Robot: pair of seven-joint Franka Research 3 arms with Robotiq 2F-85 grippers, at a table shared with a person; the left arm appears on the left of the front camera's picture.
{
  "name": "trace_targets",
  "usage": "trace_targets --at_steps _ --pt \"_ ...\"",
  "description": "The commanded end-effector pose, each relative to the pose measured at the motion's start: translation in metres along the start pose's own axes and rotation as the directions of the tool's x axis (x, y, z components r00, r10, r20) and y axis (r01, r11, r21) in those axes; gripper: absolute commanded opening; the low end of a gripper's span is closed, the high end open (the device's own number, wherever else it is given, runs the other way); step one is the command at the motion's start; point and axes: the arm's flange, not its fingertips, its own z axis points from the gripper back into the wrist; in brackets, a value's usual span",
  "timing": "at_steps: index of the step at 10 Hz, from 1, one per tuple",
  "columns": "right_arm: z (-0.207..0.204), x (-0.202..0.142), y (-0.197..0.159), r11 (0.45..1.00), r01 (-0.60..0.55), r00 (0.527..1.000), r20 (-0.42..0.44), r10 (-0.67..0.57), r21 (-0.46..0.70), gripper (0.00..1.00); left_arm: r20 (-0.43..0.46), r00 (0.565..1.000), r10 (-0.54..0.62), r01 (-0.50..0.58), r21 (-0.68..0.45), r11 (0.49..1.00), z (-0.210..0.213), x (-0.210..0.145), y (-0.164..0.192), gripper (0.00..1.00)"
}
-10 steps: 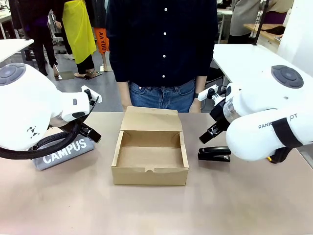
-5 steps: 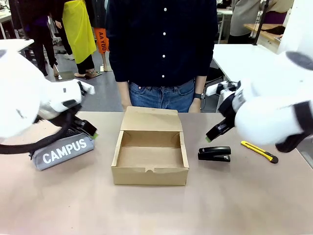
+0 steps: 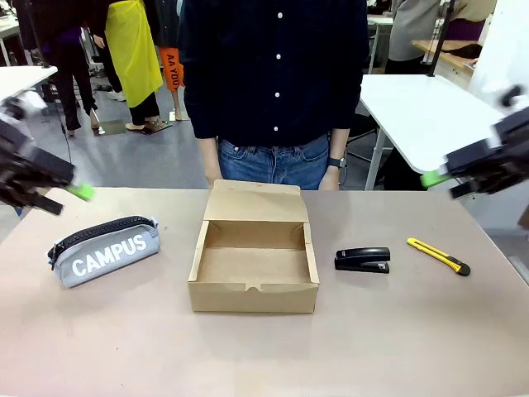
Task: Pack the items into the box.
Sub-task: Pick up the item specified by the human and place it in the Mailer Box.
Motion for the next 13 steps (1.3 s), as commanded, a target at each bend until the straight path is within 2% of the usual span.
trace_targets --at_steps 1,3,4,5,6,7,8,13 --pt "0.039 -0.067 -0.069 0.969 0.167 0.962 0.185 -0.200 0.180 1.00 0.137 0.975 0.173 -0.122 -0.320 0.940 0.031 -0.048 0.076 1.00" --pt "0.069 -0.093 -0.116 0.925 0.232 0.903 0.286 -0.320 0.301 1.00 0.169 0.924 0.342 -0.226 -0.481 0.847 0.053 -0.067 0.140 1.00" --pt "0.077 -0.105 -0.140 0.901 0.275 0.872 0.307 -0.381 0.336 1.00 0.215 0.875 0.434 -0.261 -0.545 0.796 0.062 -0.079 0.163 1.00" --pt "0.080 -0.114 -0.157 0.880 0.313 0.847 0.313 -0.429 0.357 1.00 0.254 0.833 0.491 -0.267 -0.593 0.760 0.068 -0.088 0.175 1.00" --pt "0.078 -0.116 -0.166 0.873 0.358 0.827 0.322 -0.461 0.331 1.00 0.294 0.796 0.528 -0.279 -0.596 0.753 0.067 -0.091 0.175 1.00" --pt "0.075 -0.115 -0.167 0.887 0.372 0.823 0.343 -0.452 0.274 1.00 0.245 0.851 0.464 -0.274 -0.546 0.791 0.085 -0.091 0.173 1.00" --pt "0.122 -0.093 -0.182 0.871 0.359 0.826 0.320 -0.464 0.336 1.00 0.245 0.851 0.464 -0.274 -0.546 0.791 0.085 -0.091 0.173 1.00" --pt "0.122 -0.093 -0.182 0.871 0.359 0.826 0.320 -0.464 0.336 1.00 0.245 0.851 0.464 -0.274 -0.546 0.791 0.085 -0.091 0.173 1.00"
